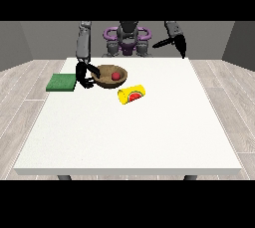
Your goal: Pick the cup and pour the ball into the bowl, then pick the bowl and place it on the pad
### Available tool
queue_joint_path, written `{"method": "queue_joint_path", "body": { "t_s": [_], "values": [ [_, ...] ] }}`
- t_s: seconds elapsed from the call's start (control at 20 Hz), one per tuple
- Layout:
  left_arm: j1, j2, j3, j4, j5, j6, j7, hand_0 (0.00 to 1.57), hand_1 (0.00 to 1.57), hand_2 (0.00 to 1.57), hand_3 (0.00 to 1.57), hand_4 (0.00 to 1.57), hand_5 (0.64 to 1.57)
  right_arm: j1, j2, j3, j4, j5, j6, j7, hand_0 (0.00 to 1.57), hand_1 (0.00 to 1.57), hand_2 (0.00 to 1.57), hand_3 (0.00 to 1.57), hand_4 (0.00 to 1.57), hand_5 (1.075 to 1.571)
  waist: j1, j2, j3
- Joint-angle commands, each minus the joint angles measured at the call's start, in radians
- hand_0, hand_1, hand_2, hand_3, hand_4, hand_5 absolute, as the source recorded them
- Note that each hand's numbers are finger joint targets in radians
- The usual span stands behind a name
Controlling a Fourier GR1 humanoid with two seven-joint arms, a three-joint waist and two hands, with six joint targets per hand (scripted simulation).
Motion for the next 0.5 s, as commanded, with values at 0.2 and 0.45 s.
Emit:
{"method": "queue_joint_path", "body": {
  "t_s": [0.2,0.45],
  "values": [
    [0.047,0.043,0.067,0.100,0.025,0.003,-0.005,0.00,0.00,0.00,0.00,0.00,1.571,-0.071,-0.038,0.038,-0.048,-0.006,0.056,0.271,1.57,1.57,1.57,1.57,1.05,1.553,-0.110,-0.112,0.0070],
    [0.039,-0.001,0.018,0.006,0.005,0.036,0.014,0.00,0.00,0.00,0.00,0.00,1.570,-0.043,-0.192,-0.037,-0.024,-0.053,0.155,0.234,1.57,1.57,1.57,1.57,1.06,1.562,-0.067,-0.051,0.0081]
  ]
}}
